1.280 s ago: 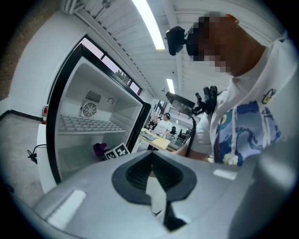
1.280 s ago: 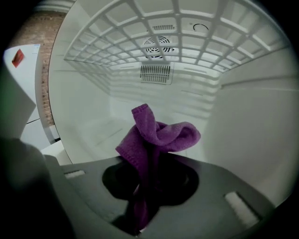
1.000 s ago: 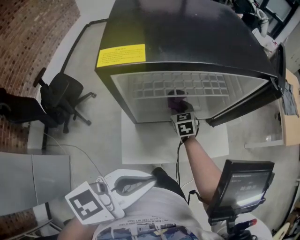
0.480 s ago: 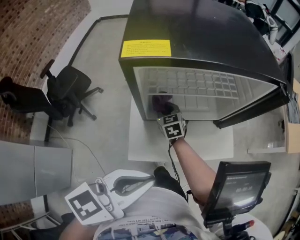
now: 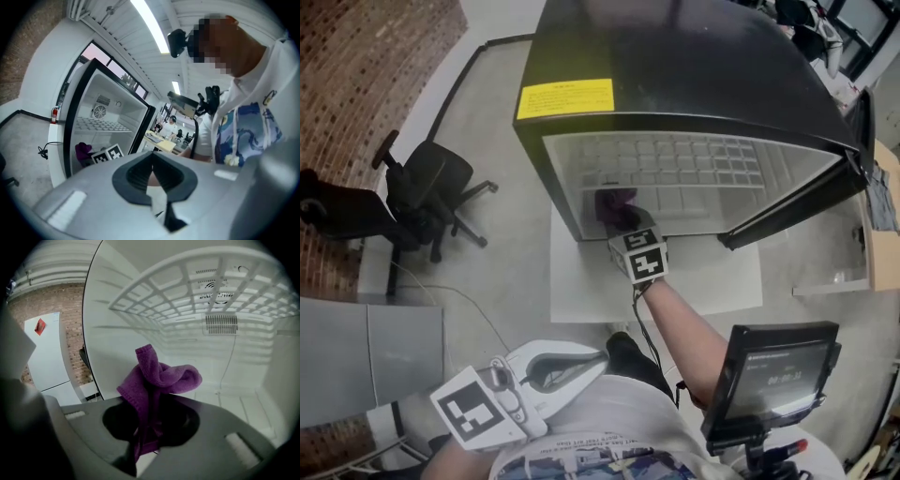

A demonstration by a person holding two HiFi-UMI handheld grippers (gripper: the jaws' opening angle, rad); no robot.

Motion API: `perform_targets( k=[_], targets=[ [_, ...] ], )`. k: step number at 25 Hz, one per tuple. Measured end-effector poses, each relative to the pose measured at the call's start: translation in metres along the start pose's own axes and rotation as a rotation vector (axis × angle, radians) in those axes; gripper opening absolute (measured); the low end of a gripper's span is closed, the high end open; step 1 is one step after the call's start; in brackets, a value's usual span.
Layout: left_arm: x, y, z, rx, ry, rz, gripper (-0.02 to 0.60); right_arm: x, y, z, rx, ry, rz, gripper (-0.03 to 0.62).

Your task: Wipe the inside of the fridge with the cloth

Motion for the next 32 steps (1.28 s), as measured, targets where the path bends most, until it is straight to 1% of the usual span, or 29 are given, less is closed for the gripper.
perform_targets(
  k=[5,8,12,15,19,22,24,27,32],
  targets=[
    [0.019,0.002,0.003,0.01,0.017,-0.079,0.006,-0.039,-0.048,0.002,-0.016,-0.037,-0.132,0.078],
    [0.035,0.001,0.007,0.02,0.02,-0.118,0.006,-0.066,-0.083,0.0,-0.031,-0.042,-0.218,0.078],
    [0.057,0.0,0.012,0.033,0.031,-0.177,0.006,-0.102,-0.13,-0.011,-0.034,-0.016,-0.346,0.078],
    [0.069,-0.002,0.014,0.044,0.04,-0.213,0.006,-0.118,-0.15,-0.022,-0.032,0.021,-0.397,0.078],
    [0.077,-0.003,0.014,0.045,0.054,-0.235,0.006,-0.121,-0.157,-0.043,-0.017,0.067,-0.408,0.078],
    [0.078,-0.002,0.015,0.047,0.061,-0.232,0.006,-0.115,-0.153,-0.054,-0.004,0.088,-0.39,0.078],
    [0.076,0.0,0.015,0.042,0.064,-0.222,0.006,-0.109,-0.143,-0.057,0.0,0.093,-0.367,0.078],
    [0.07,0.002,0.015,0.039,0.065,-0.202,0.006,-0.097,-0.123,-0.056,-0.044,0.101,-0.332,0.078],
    [0.06,0.005,0.014,0.029,0.064,-0.166,0.006,-0.074,-0.085,-0.053,-0.053,0.093,-0.24,0.078]
  ],
)
Point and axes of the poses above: the fingertips, and each gripper's own axes: x forward along the fingers, y to its left, z out of its top, the point moved 9 cm from there along -x, backward along the fingers, and after that the axes turned 7 degrees about x, right-handed, at the moved point
